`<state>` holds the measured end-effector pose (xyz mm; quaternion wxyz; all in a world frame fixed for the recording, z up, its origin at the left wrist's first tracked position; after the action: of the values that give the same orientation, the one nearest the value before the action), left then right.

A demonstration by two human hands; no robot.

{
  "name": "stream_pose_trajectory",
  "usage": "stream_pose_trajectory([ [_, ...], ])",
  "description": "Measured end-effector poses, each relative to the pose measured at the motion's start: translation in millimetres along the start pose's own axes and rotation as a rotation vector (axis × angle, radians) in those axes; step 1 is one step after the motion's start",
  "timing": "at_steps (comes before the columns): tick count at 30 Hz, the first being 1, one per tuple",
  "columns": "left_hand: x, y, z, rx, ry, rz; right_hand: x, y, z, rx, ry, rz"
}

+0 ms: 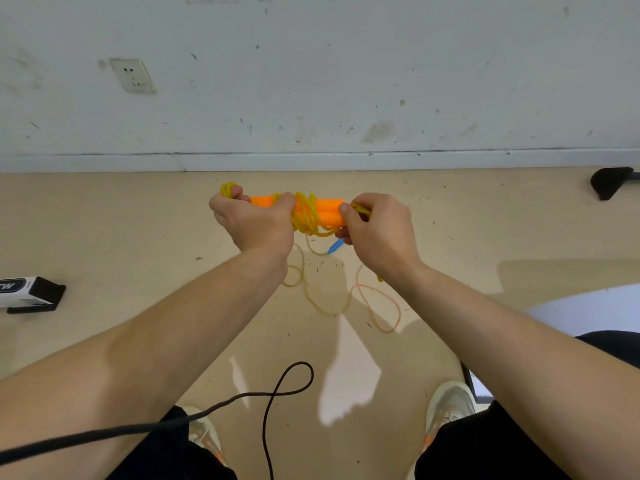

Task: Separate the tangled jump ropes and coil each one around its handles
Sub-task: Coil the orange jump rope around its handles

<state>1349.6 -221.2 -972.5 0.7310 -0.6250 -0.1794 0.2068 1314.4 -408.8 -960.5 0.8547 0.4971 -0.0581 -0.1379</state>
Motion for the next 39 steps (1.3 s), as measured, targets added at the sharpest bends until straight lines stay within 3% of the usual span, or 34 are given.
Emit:
stream_pose_trajectory([
  [12,-5,6,4,0.067,0.022,-0.006,-2,6,-9,-0.475,0.05,0.227],
  [15,-3,8,4,0.051,0.028,0.027,0,6,-4,-0.392,-0.021,0.223],
  [20,-3,5,-1,0.059,0.067,0.003,7,2,9,-0.056,-0.104,0.088],
  [24,0,8,-2,0.099,0.09,-0.013,12,-1,15,-0.079,-0.084,0.082],
  [32,-1,16,0,0.067,0.117,0.123,4,15,7,-0.611,0.012,0.486],
  [35,-1,18,-1,0.086,0.128,0.129,-2,14,-3,-0.695,0.144,0.527],
  [39,-7,16,-5,0.189,0.17,-0.009,-9,2,-21,-0.804,0.252,0.479],
])
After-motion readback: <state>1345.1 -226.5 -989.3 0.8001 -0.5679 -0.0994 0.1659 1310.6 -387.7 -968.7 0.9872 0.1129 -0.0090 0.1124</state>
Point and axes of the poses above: each hand's wrist, its own x-axis towards the middle knuckle, its own z-axis out of the back of the hand, y = z × x, the point moved 6 cm from there along x, towards the middle knuckle, and after that the axes turned 4 degrees about -z, right-handed, at the moved point
